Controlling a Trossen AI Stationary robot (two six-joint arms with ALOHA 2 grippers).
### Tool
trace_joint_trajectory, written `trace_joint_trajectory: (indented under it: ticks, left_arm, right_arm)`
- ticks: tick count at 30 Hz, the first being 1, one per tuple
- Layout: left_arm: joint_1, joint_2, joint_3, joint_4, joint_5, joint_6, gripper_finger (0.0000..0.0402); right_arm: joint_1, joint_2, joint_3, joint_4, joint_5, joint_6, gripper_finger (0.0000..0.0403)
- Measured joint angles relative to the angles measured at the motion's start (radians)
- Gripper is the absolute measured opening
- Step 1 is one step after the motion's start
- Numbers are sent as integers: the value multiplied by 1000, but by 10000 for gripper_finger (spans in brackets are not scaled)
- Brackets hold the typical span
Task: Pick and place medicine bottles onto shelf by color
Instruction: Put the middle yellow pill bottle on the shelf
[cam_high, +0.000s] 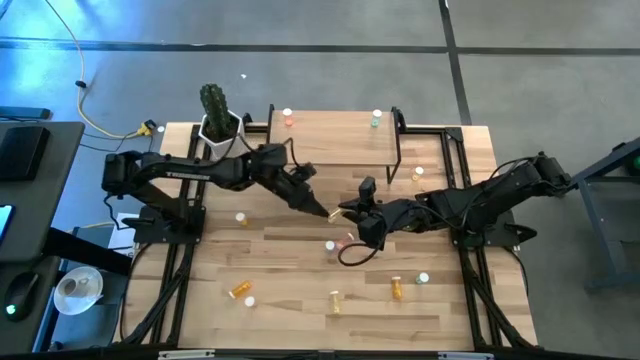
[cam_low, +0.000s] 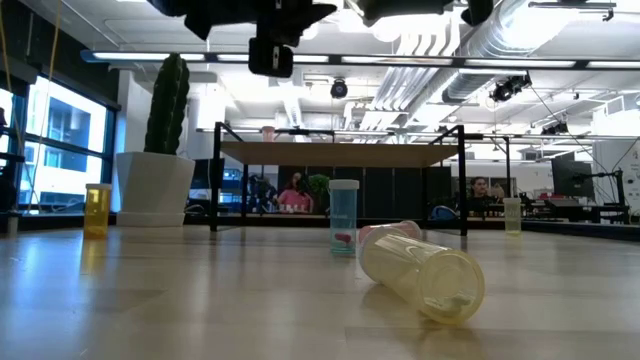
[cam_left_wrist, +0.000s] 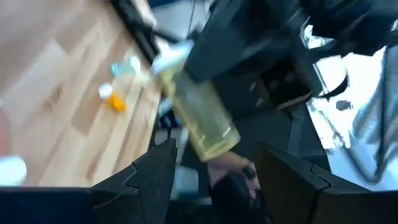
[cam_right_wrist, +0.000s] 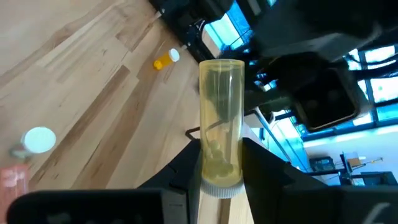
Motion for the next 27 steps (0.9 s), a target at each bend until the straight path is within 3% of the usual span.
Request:
trace_joint_trajectory:
  ticks: [7,16,27]
  left_arm:
    - [-25,71,1,20,64,-41,204]
    - [-34,74,-1,11,66,-41,204]
    - [-60,85,0,-21,33,-37,204]
  right_arm:
    - [15,53,0,4,-32,-11,83]
    - [59,118,0,23,62,-25,83]
    - [122,121,0,63,80,-62,83]
